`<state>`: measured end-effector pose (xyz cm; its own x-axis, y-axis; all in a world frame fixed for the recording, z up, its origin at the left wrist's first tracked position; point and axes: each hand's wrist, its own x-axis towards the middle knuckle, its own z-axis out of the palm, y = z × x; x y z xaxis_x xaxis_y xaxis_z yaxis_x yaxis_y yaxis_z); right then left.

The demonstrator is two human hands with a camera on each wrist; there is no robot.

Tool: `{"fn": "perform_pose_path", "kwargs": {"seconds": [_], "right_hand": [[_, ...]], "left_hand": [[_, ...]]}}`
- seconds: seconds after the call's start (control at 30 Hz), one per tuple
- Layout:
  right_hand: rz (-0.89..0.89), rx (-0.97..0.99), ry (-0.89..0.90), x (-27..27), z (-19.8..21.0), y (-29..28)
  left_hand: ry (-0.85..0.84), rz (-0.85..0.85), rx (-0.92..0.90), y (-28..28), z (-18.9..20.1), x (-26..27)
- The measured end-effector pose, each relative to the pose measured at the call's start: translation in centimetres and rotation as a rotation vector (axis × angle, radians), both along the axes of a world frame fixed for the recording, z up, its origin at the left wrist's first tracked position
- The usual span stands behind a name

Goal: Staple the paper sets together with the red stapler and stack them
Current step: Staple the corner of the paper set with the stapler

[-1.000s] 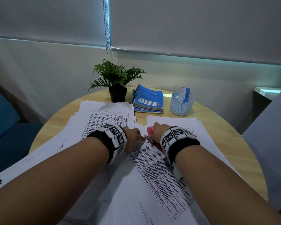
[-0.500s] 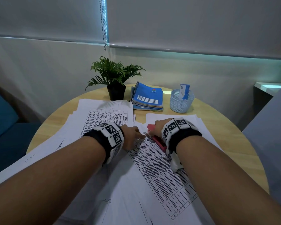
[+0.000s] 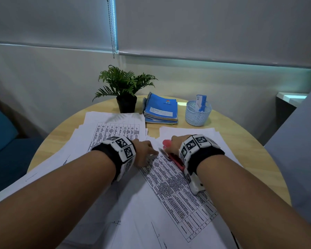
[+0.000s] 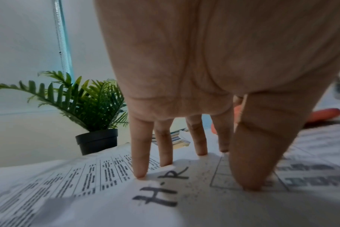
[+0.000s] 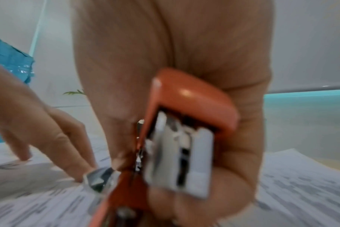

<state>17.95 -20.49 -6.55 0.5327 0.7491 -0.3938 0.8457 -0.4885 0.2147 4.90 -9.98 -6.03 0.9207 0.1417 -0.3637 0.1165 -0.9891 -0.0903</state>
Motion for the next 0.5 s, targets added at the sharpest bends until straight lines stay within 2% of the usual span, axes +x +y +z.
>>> {"fn": "perform_pose_path", "kwargs": {"seconds": [0.07,0.2,0.37,0.5], "right_hand": [[-0.004,0.069,-0.033,-0.3,0.9,-1.8],[-0.182,0.052,-0.095,1.1,1.0,-5.2],[-0.397,0.117,-0.059,3.3,-0.2,-7.0],[-0.559,0.446,-0.054,3.1,0.9,-7.1]], "left_hand": [[-0.027,0.065,-0.057,0.3,0.3,0.2],[-0.116,0.264,-0.059,1.2,0.3,0.6],[-0.072,0.346,-0.018,1.0,0.6,1.2],[-0.074,0.393,-0.038,0.6,0.9,1.5]]}}
